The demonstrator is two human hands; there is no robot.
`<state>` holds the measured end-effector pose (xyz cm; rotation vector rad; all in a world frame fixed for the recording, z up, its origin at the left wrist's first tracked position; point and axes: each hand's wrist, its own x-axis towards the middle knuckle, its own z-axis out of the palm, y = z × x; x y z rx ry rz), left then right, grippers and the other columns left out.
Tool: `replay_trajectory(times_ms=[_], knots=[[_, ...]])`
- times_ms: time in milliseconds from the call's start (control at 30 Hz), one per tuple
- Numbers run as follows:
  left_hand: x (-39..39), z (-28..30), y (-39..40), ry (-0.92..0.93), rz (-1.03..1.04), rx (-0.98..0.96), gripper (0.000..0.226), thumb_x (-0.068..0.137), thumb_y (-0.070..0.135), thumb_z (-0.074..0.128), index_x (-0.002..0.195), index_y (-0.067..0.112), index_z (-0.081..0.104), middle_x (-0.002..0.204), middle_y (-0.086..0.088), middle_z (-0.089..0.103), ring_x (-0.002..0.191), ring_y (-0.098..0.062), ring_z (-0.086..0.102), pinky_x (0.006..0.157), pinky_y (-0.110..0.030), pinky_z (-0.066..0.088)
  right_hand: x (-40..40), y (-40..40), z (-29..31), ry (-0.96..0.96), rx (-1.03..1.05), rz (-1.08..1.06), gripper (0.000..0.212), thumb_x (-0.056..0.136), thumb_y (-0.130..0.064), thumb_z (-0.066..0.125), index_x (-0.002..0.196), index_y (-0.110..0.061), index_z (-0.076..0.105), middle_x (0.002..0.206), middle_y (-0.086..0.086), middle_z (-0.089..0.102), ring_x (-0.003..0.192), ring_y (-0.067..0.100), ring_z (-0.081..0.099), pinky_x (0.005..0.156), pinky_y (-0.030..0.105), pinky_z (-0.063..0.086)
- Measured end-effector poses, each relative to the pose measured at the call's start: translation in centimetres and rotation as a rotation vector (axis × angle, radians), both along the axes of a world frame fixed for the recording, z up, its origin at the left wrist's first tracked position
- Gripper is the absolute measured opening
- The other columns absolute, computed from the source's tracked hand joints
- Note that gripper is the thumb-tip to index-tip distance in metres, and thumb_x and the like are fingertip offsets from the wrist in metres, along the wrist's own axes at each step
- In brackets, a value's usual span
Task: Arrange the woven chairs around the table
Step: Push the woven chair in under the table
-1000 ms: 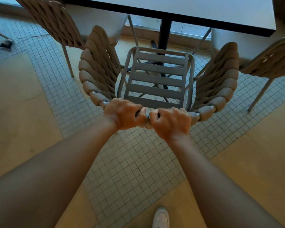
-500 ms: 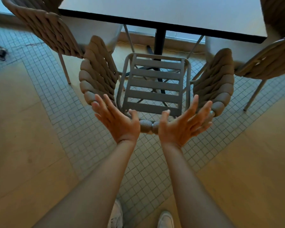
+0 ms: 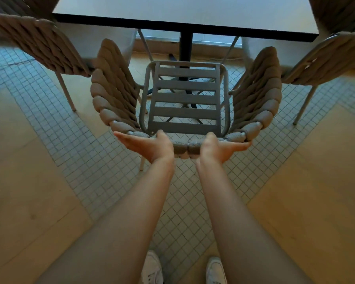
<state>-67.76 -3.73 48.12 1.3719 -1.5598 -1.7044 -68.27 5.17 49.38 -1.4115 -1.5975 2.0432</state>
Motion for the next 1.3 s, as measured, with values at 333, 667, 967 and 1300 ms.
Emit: replay_trajectory(times_ms=[333,667,967,1300], knots=[[-1.1,-0.2,-1.0,-0.076,-0.053,-0.052,0.123,0.086,-0.002,0.070,0.155,0.040,-0.023,0.169,0.006,-0.009,0.151,-0.029,0.029,0.102,-0.047,0.053,-0.9,-0.3,-0.4,-0.038,0.022,0.056,0.120,0.086,0.003,0.071,0.157,-0.048,-0.013,0.153,0.015,0.042,0.111,0.027,0.066,0.067,0.029,0.057],[-0.5,-0.5,-1.2,-0.088,-0.073,-0.072,0.125,0.086,-0.001,0.071,0.156,0.036,-0.025,0.169,0.002,-0.011,0.151,-0.029,0.030,0.100,-0.039,0.051,-0.5,-0.3,-1.1,-0.037,0.042,0.051,0.119,0.087,0.004,0.070,0.156,-0.048,-0.012,0.153,0.013,0.042,0.113,0.026,0.067,0.058,0.020,0.056],[-0.2,-0.4,-1.9,-0.090,-0.115,-0.092,0.123,0.087,0.001,0.070,0.156,0.035,-0.027,0.168,0.000,-0.012,0.151,-0.028,0.029,0.092,-0.027,0.043,-0.4,-0.9,-0.9,-0.042,0.051,0.067,0.120,0.086,0.002,0.071,0.158,-0.042,-0.015,0.151,0.016,0.043,0.111,0.028,0.068,0.055,0.016,0.054],[-1.6,0.0,-0.6,-0.114,-0.168,-0.104,0.121,0.090,0.009,0.068,0.154,0.036,-0.031,0.168,0.000,-0.019,0.147,-0.033,0.034,0.083,-0.025,0.042,-2.4,0.9,-0.3,-0.060,0.093,0.155,0.117,0.089,-0.005,0.070,0.157,-0.044,-0.017,0.149,0.016,0.045,0.107,0.025,0.063,0.087,0.045,0.061]])
